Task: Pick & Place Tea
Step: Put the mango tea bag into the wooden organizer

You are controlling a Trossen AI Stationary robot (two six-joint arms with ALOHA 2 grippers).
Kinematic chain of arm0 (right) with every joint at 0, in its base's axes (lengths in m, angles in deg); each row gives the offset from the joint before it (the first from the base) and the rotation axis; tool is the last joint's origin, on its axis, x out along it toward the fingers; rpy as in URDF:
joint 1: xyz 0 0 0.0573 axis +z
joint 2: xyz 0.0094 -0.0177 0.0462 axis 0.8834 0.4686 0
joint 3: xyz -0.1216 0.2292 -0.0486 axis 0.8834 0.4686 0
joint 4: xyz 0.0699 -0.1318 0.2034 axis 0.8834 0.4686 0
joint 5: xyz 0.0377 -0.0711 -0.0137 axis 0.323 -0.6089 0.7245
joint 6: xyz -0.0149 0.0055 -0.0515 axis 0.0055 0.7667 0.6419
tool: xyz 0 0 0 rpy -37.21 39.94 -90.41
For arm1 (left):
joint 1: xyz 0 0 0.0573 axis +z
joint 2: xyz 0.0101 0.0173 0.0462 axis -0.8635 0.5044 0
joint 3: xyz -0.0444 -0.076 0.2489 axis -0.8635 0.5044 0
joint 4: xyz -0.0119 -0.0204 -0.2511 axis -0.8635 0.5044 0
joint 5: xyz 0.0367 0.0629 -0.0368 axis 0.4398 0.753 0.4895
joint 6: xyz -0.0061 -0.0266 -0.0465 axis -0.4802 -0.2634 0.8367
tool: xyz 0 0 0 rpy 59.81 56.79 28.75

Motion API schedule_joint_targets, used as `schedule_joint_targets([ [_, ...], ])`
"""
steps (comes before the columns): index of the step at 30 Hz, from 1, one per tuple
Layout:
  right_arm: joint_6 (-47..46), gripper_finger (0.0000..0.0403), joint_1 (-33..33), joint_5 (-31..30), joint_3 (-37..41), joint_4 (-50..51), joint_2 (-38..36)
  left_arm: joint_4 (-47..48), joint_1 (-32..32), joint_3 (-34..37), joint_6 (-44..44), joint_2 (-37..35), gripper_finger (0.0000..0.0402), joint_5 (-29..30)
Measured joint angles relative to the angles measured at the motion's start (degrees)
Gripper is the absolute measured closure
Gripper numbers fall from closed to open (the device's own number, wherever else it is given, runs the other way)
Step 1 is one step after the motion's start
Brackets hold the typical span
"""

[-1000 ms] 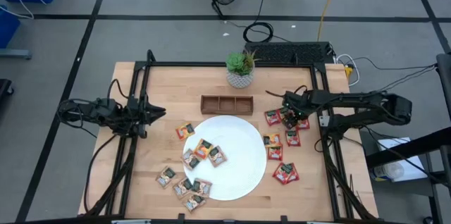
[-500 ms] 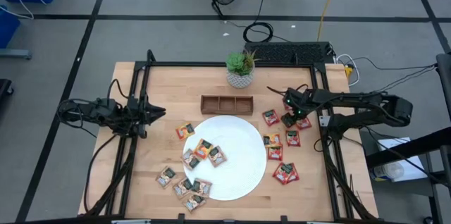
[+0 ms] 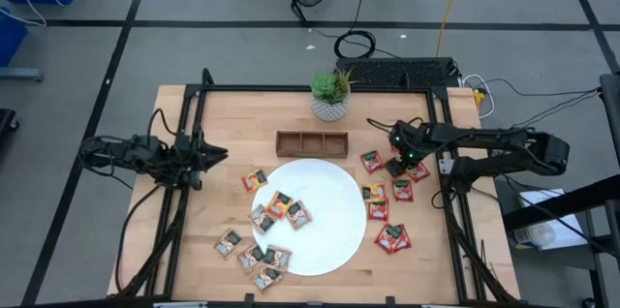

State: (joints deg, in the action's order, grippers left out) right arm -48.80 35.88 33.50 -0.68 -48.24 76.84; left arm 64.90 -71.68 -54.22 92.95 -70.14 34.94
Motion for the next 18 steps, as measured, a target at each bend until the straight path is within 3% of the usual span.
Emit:
schedule_joint_targets([
  [3,0.3,0.0149,0.0,3.1,0.0,-1.4,0.0,0.0,0.0,0.0,0.0,0.0,0.0339,0.0],
  [18,1.8,0.0149,0.5,2.6,0.0,-1.7,0.0,0.0,0.0,0.0,0.0,0.0,0.0339,0.0],
])
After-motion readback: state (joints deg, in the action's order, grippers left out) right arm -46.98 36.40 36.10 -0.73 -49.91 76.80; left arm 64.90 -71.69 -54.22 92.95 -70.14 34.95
